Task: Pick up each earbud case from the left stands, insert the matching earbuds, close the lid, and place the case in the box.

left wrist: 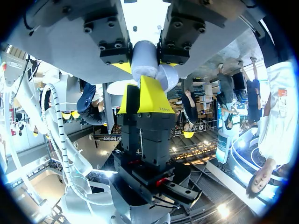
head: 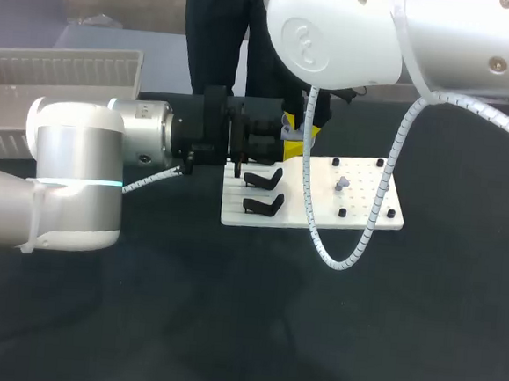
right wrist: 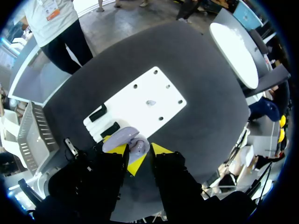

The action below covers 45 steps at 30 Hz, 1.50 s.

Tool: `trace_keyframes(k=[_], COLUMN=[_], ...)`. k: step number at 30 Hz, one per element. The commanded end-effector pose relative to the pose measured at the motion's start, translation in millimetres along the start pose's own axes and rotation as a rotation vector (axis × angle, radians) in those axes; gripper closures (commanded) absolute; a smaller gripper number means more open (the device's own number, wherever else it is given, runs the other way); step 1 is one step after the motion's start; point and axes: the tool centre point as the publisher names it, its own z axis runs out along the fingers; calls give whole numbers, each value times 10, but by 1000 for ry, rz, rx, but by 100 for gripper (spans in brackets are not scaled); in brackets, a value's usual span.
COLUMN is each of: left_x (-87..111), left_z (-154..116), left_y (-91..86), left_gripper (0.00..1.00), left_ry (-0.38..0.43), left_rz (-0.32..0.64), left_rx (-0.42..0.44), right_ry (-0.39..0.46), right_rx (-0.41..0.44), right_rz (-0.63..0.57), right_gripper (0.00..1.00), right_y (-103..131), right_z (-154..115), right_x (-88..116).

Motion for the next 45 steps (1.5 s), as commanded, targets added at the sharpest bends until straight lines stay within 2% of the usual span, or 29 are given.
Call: trace_keyframes(k=[1,3,5,6,7,8,15,21,27,45], left_x=[10,10,10,10,10,10,10,10,10,10], left_z=[2,2,2,2,2,2,2,2,2,2], left_y=[-13,-13,-13,-13,-13,-13,-13,-13,-13,-13], left_gripper=[100,100,100,100,100,100,100,100,100,100], left_ry=[-4,-4,-4,-4,-4,-4,-4,-4,-4,-4], left_rz=[5,5,5,5,5,5,5,5,5,5], left_rx=[-6,-6,-6,-6,-6,-6,-6,-6,-6,-6], right_ry=[-2,-5,-21,-32,-43,-49,-172,-237,-245,-248], right_rx=[-16,-44,-82,-105,-112,-143,-288,-333,-359,-346], right_rz=[-8,-29,-65,-85,-95,-116,-216,-259,-256,-251], right_gripper=[58,57,51,29,12,0,0,0,0,0], right_y=[-36,-53,-72,-83,-94,-128,-438,-716,-925,-964], right_z=[-36,-61,-117,-157,-179,-222,-399,-381,-254,-215], right_x=[18,46,94,120,141,178,240,232,213,206])
